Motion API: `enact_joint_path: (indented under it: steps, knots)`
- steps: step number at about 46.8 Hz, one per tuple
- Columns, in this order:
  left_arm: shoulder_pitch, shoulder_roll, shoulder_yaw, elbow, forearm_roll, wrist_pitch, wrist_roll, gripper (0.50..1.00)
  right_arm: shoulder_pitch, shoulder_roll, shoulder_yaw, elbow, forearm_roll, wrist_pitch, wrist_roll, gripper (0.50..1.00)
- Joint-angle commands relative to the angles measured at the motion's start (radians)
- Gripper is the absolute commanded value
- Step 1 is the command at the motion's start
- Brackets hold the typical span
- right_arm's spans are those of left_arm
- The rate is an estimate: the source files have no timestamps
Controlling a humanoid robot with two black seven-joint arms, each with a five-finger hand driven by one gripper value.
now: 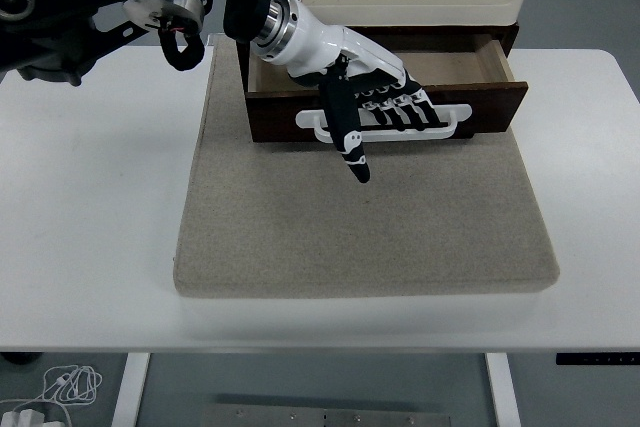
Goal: Open the drawer under the combination cabinet
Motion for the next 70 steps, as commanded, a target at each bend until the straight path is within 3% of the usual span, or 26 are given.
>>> enact_joint_path:
  steps: [1,17,38,44,56,65,70]
  knots:
    - [0.000,0.003,-0.001,-0.005,-0.005,0.001,0.000,1.000,0.000,0.000,0.000,-0.001,0.000,0.000,0.000,0.928]
    - [-0.002,0.003,-0.016,-0.013,-0.026,0.001,0.000,1.000,0.000,0.000,0.000,0.001,0.000,0.000,0.000,0.928]
    - [0.006,0.049,-0.329,-0.014,-0.087,0.001,-0.028,1.000,0.000,0.000,0.001,-0.001,0.000,0.000,0.000,0.928]
    - [0.028,0.048,-0.462,0.032,-0.086,0.001,-0.113,1.000,0.000,0.000,0.000,0.001,0.000,0.000,0.000,0.928]
    - [0.038,0.052,-0.734,0.191,-0.092,0.001,-0.363,1.000,0.000,0.000,0.000,0.001,0.000,0.000,0.000,0.928]
    - [0.057,0.052,-0.930,0.357,-0.116,0.001,-0.437,1.000,0.000,0.000,0.000,-0.001,0.000,0.000,0.000,0.928]
    - [0.066,0.060,-0.967,0.437,-0.166,0.001,-0.445,1.000,0.000,0.000,0.001,-0.001,0.000,0.000,0.000,0.928]
